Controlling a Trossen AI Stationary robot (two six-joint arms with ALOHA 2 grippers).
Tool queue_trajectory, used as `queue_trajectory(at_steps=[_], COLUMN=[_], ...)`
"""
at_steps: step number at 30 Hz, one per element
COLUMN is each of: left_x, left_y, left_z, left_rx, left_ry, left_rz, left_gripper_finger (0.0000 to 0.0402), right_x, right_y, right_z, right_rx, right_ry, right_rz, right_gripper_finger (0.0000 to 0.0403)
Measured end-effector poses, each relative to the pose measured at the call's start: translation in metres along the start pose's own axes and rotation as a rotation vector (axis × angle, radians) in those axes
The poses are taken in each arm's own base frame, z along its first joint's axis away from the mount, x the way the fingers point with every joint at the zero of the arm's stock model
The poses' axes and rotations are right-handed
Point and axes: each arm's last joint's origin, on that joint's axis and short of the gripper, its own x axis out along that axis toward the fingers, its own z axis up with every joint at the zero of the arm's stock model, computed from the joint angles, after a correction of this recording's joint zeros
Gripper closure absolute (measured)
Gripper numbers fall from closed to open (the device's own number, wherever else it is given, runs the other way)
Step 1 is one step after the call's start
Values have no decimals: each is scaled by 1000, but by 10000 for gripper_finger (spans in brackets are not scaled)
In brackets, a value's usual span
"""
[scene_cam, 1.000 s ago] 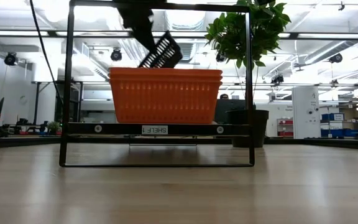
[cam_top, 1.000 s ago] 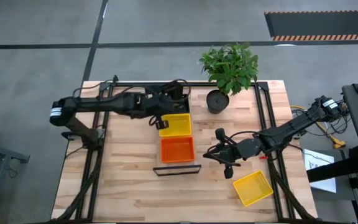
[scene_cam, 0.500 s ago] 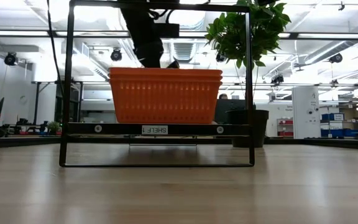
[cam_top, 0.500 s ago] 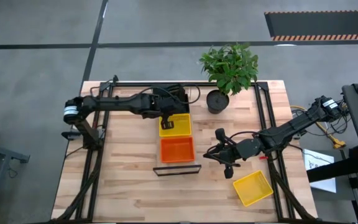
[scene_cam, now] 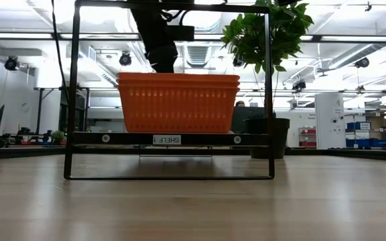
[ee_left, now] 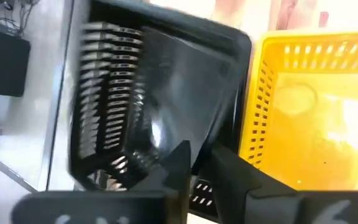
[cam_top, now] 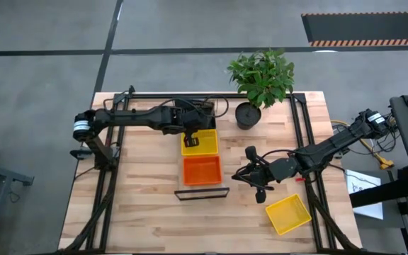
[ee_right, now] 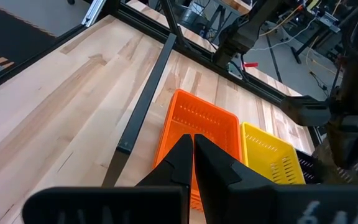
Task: Stack baskets on shelf by color
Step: Stack the black bin on top of the black bins on the shelf
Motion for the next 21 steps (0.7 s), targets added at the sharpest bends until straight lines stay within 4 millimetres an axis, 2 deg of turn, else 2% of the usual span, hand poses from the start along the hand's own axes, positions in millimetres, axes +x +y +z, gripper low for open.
queue_trajectory(at_steps=[10, 15, 21], left_x=[0, -2, -1], left_y=[-2, -1, 0], left_z=[0, 3, 13], left_rx=[-21, -41, -182], left_ry=[-4, -23, -125], left_rz=[-58, -67, -59], left_gripper_finger=[313, 304, 303], right_x=[0, 0, 0], right_y=[0, 0, 0], right_z=[-1, -1, -1], right_rx=[-3, -3, -3], right_ry=[10, 11, 11], right_rz=[3, 3, 3], right_gripper_finger=[394, 394, 394])
